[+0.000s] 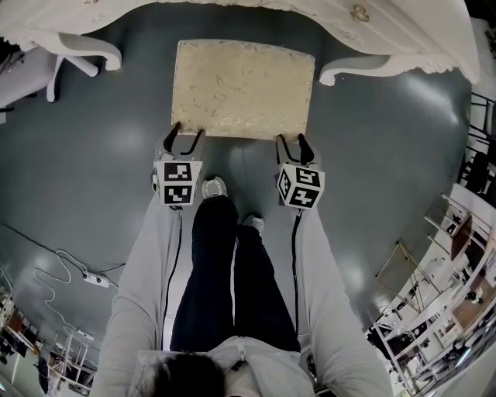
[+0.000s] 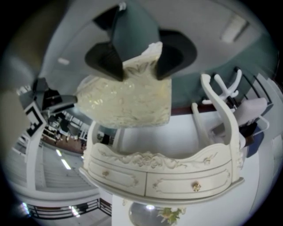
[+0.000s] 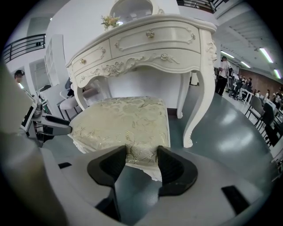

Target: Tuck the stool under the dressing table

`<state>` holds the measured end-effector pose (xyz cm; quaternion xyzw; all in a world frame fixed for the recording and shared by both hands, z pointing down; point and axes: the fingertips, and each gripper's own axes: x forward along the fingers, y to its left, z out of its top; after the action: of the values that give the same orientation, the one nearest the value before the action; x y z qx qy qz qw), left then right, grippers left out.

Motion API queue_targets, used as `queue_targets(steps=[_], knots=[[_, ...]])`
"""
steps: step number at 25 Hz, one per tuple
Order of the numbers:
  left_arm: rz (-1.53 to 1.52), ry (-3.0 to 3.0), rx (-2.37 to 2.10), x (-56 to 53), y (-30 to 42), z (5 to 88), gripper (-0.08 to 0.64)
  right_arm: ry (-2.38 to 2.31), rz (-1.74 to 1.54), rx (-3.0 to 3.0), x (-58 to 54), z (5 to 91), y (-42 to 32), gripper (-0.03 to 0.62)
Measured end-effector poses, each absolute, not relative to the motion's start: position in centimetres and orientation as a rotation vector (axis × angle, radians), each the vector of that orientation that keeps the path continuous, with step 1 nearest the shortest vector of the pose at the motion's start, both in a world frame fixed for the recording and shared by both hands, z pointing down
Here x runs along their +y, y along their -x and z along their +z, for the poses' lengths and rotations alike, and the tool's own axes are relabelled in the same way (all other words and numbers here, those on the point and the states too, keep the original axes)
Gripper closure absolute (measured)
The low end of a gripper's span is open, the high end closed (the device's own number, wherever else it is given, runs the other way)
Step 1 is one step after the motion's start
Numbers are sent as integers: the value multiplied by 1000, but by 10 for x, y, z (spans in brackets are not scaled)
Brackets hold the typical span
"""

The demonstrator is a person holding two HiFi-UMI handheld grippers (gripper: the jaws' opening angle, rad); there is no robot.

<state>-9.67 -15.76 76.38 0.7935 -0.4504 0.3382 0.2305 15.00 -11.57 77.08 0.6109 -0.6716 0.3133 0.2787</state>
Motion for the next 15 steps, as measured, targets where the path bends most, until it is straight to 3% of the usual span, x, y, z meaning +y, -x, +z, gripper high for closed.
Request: queue_targets(steps=[15], knots=[[942,-2182,-1154,-202,89,767,310,-1647,846,-1737,-161,773,-155,368]])
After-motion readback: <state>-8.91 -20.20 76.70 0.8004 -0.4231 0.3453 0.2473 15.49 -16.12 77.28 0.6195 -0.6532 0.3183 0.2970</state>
